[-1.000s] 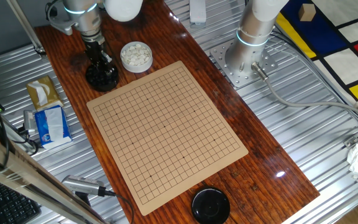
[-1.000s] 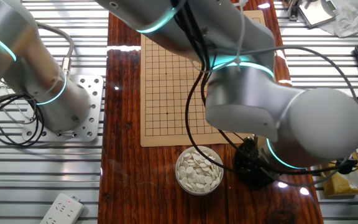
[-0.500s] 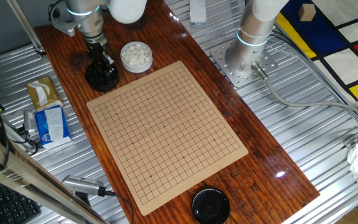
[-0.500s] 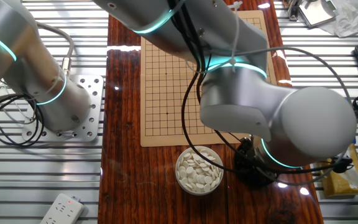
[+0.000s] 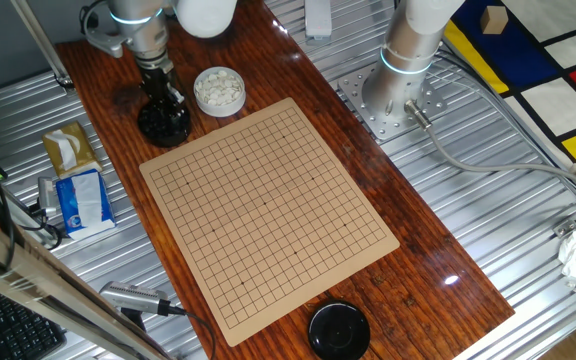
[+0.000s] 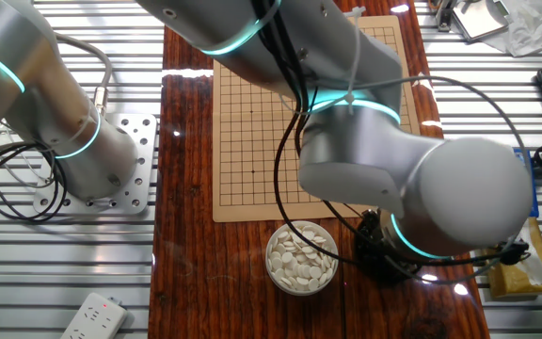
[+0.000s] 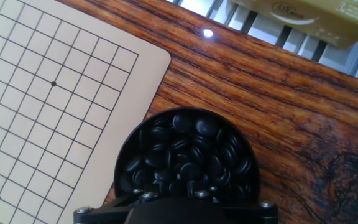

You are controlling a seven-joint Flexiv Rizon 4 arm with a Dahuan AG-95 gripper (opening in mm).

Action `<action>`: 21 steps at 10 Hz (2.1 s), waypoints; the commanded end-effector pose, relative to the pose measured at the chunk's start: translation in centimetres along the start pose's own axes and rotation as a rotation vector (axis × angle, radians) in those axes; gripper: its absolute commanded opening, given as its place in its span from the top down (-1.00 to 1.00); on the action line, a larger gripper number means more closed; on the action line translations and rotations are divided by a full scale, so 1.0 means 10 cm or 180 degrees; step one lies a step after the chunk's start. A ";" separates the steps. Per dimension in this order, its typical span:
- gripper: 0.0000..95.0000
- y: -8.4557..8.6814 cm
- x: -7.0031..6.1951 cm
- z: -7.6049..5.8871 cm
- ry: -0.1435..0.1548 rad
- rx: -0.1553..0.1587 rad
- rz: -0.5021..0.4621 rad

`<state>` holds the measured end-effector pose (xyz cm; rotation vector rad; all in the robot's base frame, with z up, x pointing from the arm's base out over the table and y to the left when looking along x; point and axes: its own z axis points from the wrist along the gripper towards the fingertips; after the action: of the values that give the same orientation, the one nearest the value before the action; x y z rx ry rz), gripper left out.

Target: Play the first move as black on the 3-4 point in the upper right corner of the Go board

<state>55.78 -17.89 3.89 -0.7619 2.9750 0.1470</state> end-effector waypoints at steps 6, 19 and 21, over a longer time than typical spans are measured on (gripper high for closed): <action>0.60 -0.01 0.00 -0.02 -0.0016 -0.0004 0.0017; 0.20 -0.01 0.00 -0.03 -0.0099 -0.0102 0.0014; 0.20 -0.02 -0.01 -0.03 -0.0095 -0.0097 0.0023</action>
<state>55.91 -18.04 4.16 -0.7470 2.9524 0.2037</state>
